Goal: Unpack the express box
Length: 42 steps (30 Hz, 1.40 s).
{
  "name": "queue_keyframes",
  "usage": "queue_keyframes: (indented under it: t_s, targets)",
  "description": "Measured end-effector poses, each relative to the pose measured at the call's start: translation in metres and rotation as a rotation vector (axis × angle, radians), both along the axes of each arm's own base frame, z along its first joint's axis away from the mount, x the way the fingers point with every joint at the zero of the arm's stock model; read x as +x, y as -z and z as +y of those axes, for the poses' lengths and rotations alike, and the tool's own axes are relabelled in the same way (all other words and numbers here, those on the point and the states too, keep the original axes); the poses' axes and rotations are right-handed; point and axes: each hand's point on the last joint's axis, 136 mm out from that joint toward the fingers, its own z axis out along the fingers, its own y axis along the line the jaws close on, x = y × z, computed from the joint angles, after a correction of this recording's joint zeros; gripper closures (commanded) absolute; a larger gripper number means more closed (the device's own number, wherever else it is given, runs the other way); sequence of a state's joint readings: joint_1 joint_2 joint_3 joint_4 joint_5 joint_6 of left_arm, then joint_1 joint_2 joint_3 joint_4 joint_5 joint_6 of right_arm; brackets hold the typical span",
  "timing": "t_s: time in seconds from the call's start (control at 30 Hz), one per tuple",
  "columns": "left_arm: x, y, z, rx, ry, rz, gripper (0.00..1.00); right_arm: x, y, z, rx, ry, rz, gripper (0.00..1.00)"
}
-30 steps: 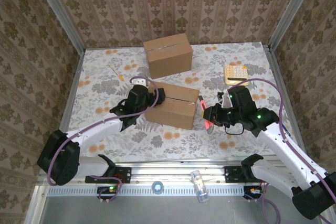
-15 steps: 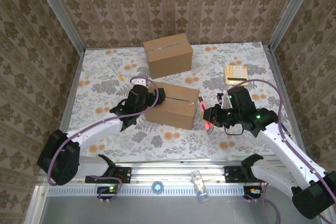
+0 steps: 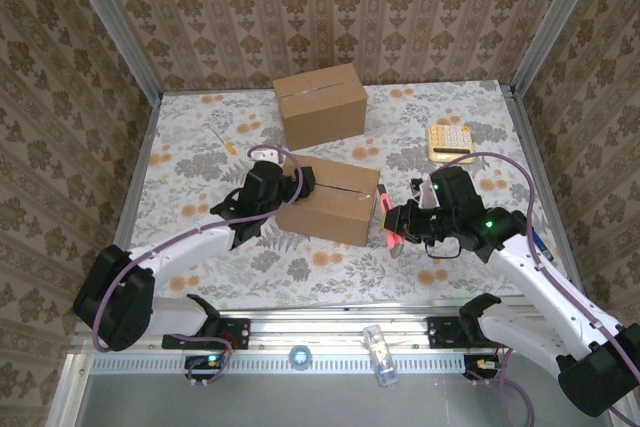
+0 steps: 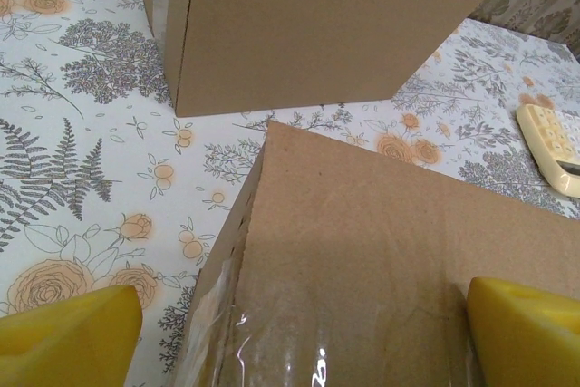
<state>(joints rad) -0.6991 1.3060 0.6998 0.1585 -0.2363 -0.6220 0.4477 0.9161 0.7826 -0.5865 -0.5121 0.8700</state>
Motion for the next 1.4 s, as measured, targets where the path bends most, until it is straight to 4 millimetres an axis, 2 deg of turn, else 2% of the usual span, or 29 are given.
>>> queue_keyframes:
  t_s: [1.4]
  targets:
    - [0.003,0.001,-0.002,-0.011,-0.005,-0.004,0.08,-0.041,0.013,0.025,0.022,-0.079,0.038,1.0]
